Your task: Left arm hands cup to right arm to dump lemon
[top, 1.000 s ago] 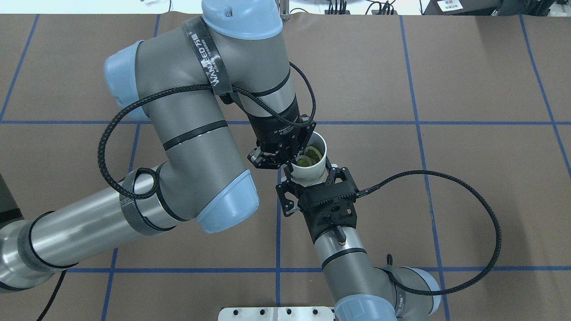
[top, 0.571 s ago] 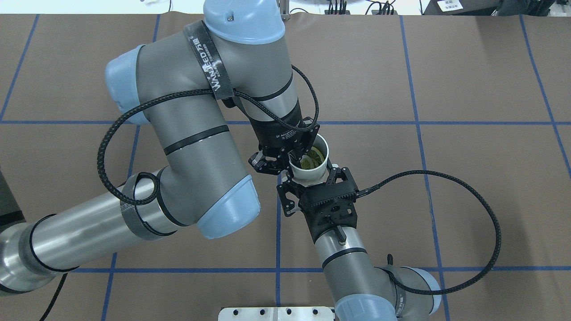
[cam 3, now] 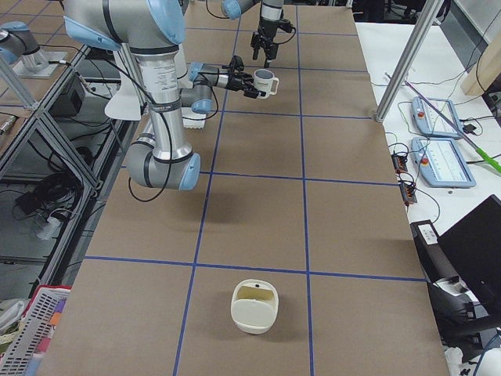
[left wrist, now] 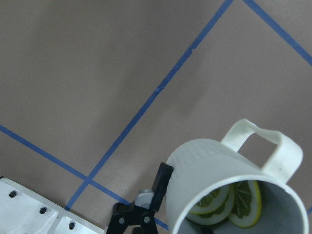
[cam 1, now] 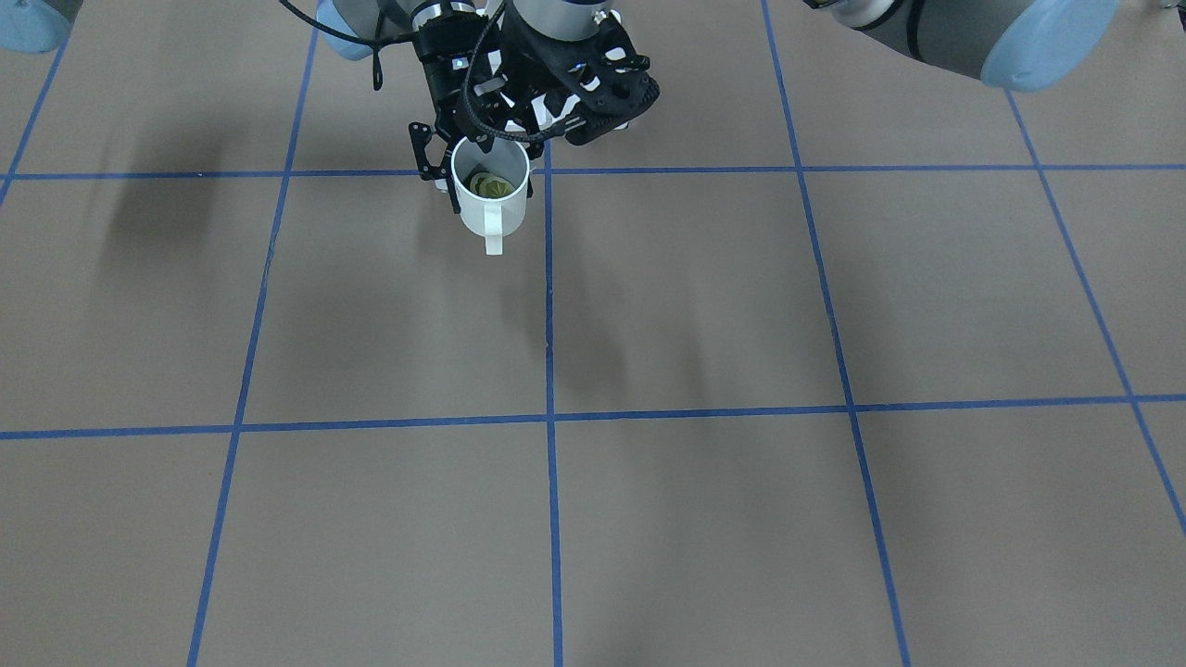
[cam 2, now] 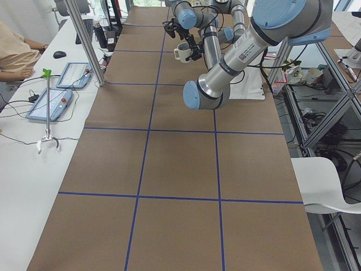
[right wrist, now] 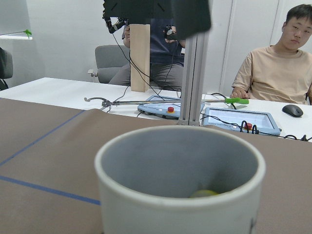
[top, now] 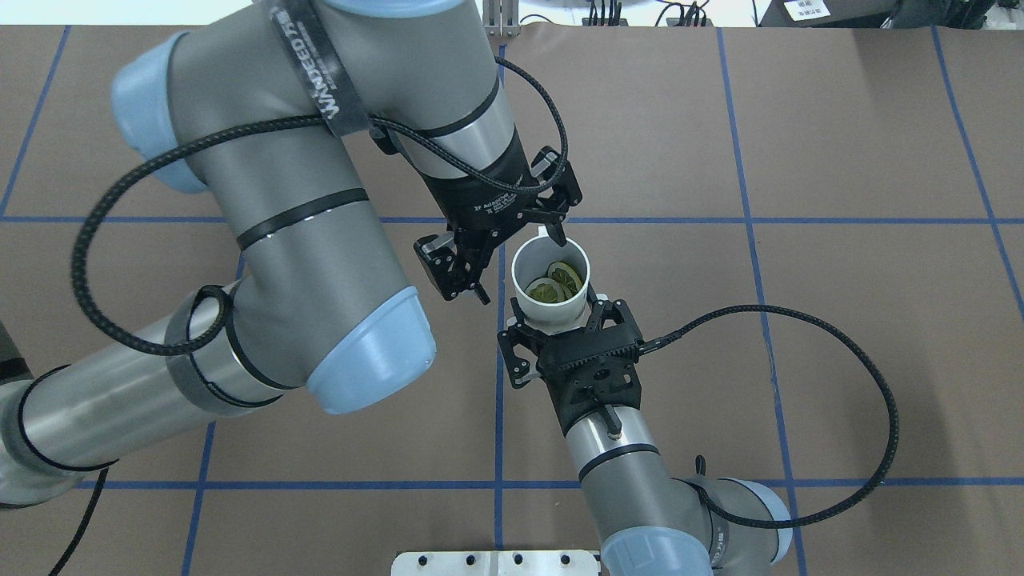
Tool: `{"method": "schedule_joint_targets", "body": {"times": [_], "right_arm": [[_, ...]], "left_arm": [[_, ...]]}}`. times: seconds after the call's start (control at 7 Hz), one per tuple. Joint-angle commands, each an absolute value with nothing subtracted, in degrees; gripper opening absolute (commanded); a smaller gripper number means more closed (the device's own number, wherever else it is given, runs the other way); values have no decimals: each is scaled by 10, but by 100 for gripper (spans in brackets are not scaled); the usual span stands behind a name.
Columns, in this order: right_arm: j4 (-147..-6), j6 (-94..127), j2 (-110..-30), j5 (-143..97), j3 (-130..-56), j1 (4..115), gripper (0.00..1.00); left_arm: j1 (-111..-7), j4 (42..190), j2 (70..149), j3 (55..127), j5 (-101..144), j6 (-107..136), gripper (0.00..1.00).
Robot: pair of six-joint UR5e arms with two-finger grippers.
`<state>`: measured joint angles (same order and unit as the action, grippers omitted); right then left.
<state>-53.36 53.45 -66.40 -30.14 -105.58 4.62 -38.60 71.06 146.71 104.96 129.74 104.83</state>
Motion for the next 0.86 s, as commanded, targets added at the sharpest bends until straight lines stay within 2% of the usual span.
{"method": "schedule_joint_targets", "body": {"times": [0.0,0.29,0.71], "right_arm": [[-515,541,-696,-306,-1062,61,13],[-370,541,-805,-330,-1063,96,12],[-215,541,-1010,-466,-1065,224,11]], "left_arm": [[-418,700,1452,1103,1297,1048,100],[-423,700,1441,1104,1296,1047,100],[-421,699,1438,1105,1296,1048,100]]}}
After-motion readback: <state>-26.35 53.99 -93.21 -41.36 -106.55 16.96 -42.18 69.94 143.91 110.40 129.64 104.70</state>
